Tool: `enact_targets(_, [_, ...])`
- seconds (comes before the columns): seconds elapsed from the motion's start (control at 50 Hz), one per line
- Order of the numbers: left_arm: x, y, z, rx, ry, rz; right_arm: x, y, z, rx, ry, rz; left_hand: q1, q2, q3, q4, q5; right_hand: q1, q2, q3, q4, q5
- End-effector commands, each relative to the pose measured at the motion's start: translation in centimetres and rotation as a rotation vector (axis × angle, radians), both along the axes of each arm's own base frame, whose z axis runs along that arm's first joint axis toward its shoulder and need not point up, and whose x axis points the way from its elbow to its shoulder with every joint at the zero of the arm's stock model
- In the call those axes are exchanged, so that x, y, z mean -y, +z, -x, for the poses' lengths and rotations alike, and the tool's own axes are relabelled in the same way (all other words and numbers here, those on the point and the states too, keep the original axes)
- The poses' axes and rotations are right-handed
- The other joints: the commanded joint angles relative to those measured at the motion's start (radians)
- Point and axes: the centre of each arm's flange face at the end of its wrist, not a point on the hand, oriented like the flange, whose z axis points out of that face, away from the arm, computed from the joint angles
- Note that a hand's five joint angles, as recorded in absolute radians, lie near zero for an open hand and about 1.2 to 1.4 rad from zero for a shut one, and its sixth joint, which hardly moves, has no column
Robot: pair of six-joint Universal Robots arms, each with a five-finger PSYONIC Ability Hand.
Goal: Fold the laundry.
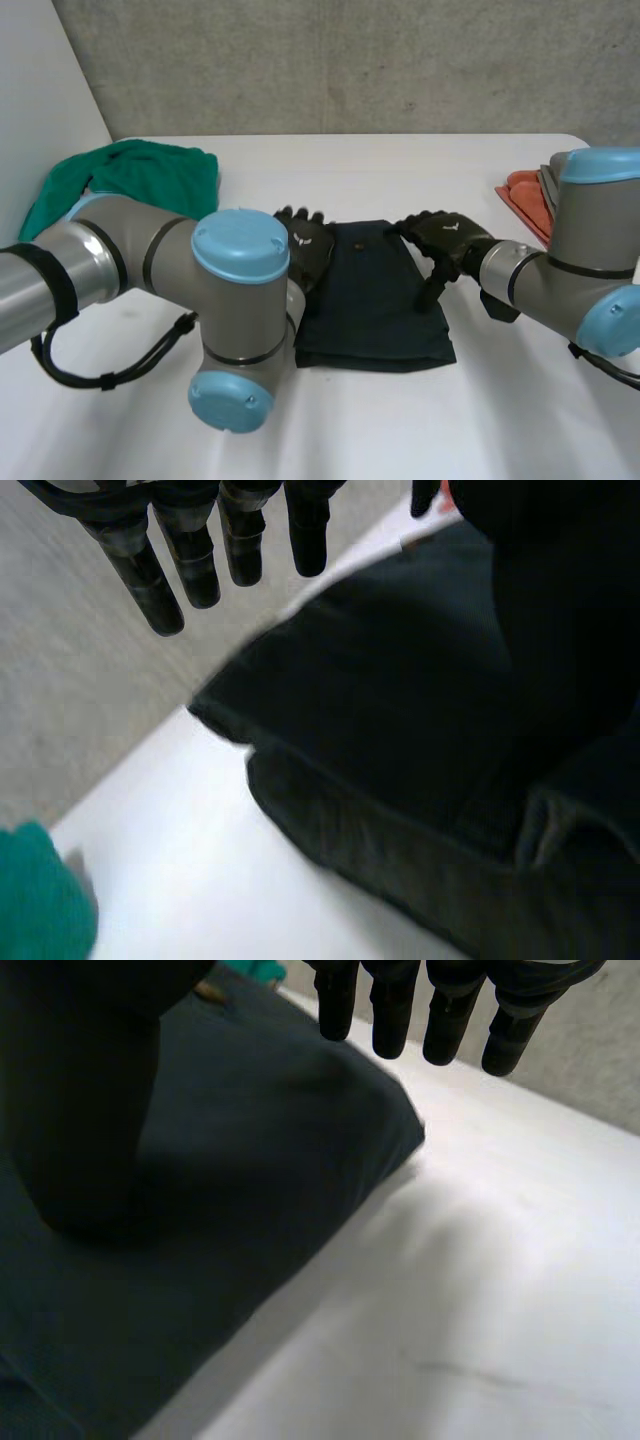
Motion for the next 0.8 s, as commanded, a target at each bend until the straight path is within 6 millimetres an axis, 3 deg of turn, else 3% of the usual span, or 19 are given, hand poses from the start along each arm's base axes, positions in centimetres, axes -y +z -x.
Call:
enact_targets(0.02, [-0.6,-1.9,-0.7,0.07,0.002,-0.056,0.8,-2.2,-0.1,-0.097,0.025,0.03,0.045,0.038,0.037,0.039,0.023,-0.048,-0.031,-0.028,-0.028,-0.044])
enact_targets(0.12, [-0.6,-3.3,-0.8,0.158,-0.014,-0.052,1.1,-3.3,0.3,-0.212,0.015,0.08,0.048,0.041,0.039,0.042,0.026,-0.048,-0.031,-0.028,-0.028,-0.044])
enact_targets(0.24, [-0.4,-3.2,-0.8,0.199,-0.029,-0.023,1.0,-3.0,0.2,-0.252,0.029,0.119,0.048,0.041,0.04,0.042,0.026,-0.048,-0.031,-0.028,-0.028,-0.044])
enact_targets(0.4, [-0.5,-2.0,-0.3,0.176,-0.043,0.002,0.3,-0.2,-0.2,-0.225,0.032,0.183,0.025,0.017,0.016,0.019,0.002,-0.048,-0.031,-0.028,-0.028,-0.044])
enact_targets(0.44, [-0.5,-1.0,-0.2,0.156,-0.042,0.018,0.0,0.7,-0.2,-0.216,0.02,0.206,-0.002,-0.009,-0.01,-0.008,-0.024,-0.048,-0.031,-0.028,-0.028,-0.044])
enact_targets(0.48, [-0.6,2.2,-0.3,0.098,-0.039,0.073,-0.1,1.8,0.2,-0.204,-0.013,0.248,-0.002,-0.009,-0.01,-0.008,-0.024,-0.048,-0.031,-0.028,-0.028,-0.044])
enact_targets(0.54, [-0.7,5.0,-0.7,0.042,-0.032,0.121,-0.4,2.4,0.5,-0.188,-0.044,0.303,-0.002,-0.009,-0.01,-0.008,-0.024,-0.048,-0.031,-0.028,-0.028,-0.044])
enact_targets(0.58, [-1.1,7.1,-0.9,-0.005,-0.035,0.16,-1.3,2.8,0.8,-0.166,-0.059,0.356,-0.005,-0.012,-0.013,-0.011,-0.027,-0.048,-0.031,-0.028,-0.028,-0.044])
enact_targets(0.68, [-2.0,9.2,-0.9,-0.084,-0.102,0.188,-4.5,3.5,1.2,-0.122,-0.043,0.437,-0.005,-0.012,-0.013,-0.011,-0.027,-0.048,-0.031,-0.028,-0.028,-0.044])
enact_targets(0.74, [-2.6,10.2,-1.2,-0.134,-0.16,0.176,-7.6,1.4,0.3,-0.116,0.031,0.414,-0.005,-0.012,-0.013,-0.011,-0.027,-0.048,-0.031,-0.028,-0.028,-0.044])
enact_targets(0.8, [-2.8,10.0,-1.5,-0.171,-0.199,0.132,-10.7,-0.6,-0.5,-0.116,0.104,0.388,0.004,-0.003,-0.005,-0.002,-0.018,-0.048,-0.031,-0.028,-0.028,-0.044])
